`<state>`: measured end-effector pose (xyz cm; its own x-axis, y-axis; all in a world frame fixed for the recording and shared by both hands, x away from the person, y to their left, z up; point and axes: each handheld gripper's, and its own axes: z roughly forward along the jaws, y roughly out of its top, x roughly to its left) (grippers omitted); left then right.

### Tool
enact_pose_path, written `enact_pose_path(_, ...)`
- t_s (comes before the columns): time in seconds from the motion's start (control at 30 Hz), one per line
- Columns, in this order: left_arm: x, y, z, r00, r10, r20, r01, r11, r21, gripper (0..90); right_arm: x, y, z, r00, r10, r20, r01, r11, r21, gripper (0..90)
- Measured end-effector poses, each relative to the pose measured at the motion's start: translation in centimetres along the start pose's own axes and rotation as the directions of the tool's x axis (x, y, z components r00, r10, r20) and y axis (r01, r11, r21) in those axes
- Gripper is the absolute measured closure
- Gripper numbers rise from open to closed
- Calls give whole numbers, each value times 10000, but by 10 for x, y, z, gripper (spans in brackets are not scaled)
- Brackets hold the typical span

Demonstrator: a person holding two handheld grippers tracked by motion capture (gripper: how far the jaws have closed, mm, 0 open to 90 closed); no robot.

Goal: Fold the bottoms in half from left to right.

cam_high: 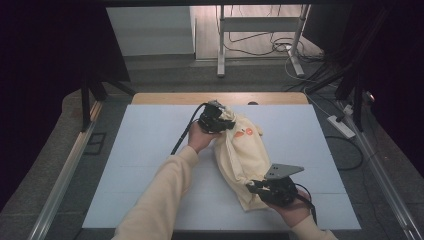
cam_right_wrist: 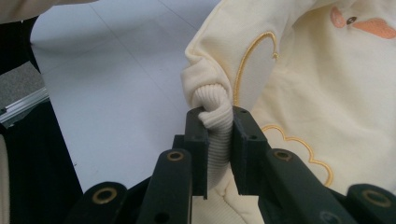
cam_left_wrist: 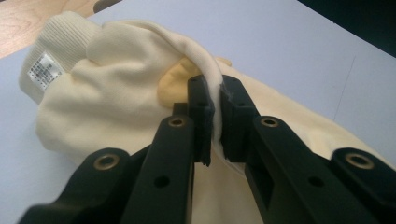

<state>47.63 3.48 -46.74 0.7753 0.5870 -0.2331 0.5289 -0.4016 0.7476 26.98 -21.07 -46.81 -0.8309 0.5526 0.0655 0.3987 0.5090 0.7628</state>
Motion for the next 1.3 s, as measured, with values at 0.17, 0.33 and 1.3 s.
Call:
enact_pose_path(0.17, -1, 2, 6, 10000, 15, 48, -15, 10000, 48, 831, 0, -2, -3, 9999, 49, 108, -49, 10000, 21, 783)
enact_pose_path(0.33, -4, 3, 14, 9999, 94, 125, -96, 9999, 140, 831, -1, -6, -6, 9997, 129, 220, -130, 9999, 53, 794)
enact_pose_path(1.3, -13, 5, 52, 9985, 308, 447, -335, 9976, 605, 819, -8, -20, -17, 9962, 770, 399, -783, 9964, 323, 816)
